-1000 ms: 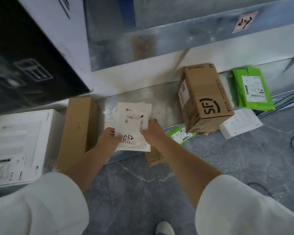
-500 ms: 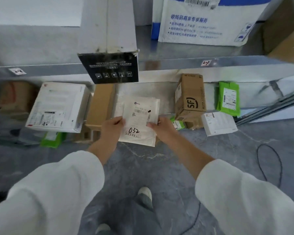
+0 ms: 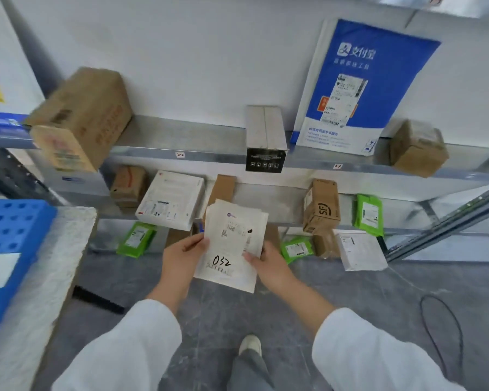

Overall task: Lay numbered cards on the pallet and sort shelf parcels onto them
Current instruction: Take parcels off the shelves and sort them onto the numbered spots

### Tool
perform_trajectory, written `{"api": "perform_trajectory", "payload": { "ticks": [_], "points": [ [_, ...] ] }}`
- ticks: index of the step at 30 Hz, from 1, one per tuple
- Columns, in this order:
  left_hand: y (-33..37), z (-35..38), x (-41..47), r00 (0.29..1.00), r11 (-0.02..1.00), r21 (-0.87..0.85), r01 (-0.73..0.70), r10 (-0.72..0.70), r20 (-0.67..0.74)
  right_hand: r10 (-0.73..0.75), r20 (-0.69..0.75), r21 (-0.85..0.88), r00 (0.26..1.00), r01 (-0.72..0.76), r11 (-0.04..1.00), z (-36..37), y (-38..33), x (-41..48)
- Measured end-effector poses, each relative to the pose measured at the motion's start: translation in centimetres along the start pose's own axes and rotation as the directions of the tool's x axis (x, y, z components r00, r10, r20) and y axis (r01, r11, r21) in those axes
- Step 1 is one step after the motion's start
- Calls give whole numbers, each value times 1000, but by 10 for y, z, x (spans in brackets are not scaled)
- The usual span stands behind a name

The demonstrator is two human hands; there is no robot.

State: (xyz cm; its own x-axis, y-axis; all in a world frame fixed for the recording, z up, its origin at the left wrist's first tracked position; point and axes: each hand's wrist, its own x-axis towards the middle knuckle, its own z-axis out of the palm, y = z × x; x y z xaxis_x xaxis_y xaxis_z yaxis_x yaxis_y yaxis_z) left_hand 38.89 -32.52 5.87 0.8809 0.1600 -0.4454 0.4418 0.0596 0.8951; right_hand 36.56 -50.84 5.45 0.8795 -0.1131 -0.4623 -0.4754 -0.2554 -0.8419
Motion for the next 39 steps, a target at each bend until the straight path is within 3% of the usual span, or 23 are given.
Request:
{"api": "perform_trajectory", "payload": {
  "ticks": [5,10,21,28,31,39],
  "points": [
    [20,-55,-54,986,988,1,-152,151,-76,-125,28,-12,992,126,992,28,-44,-54],
    [23,-93,-104,953,971,78,-228,239,-189,-137,93,-64,986,143,988,51,-72,-91],
    [44,-119,-189,850,967,-30,-253,207,-485,-273,353,-183,895,352,918,78,-119,-132],
    [34,-165,-247,731,922,-144,-360,183,-657,-325,554,-293,767,545,786,141,-138,-161],
    [22,-198,-274,629,924,-126,-362,143,-764,-312,671,-275,672,617,737,178,-138,-180],
    [-23,-286,-335,510,928,-148,-341,51,-859,-267,849,-215,455,761,612,283,-153,-247]
  ]
}}
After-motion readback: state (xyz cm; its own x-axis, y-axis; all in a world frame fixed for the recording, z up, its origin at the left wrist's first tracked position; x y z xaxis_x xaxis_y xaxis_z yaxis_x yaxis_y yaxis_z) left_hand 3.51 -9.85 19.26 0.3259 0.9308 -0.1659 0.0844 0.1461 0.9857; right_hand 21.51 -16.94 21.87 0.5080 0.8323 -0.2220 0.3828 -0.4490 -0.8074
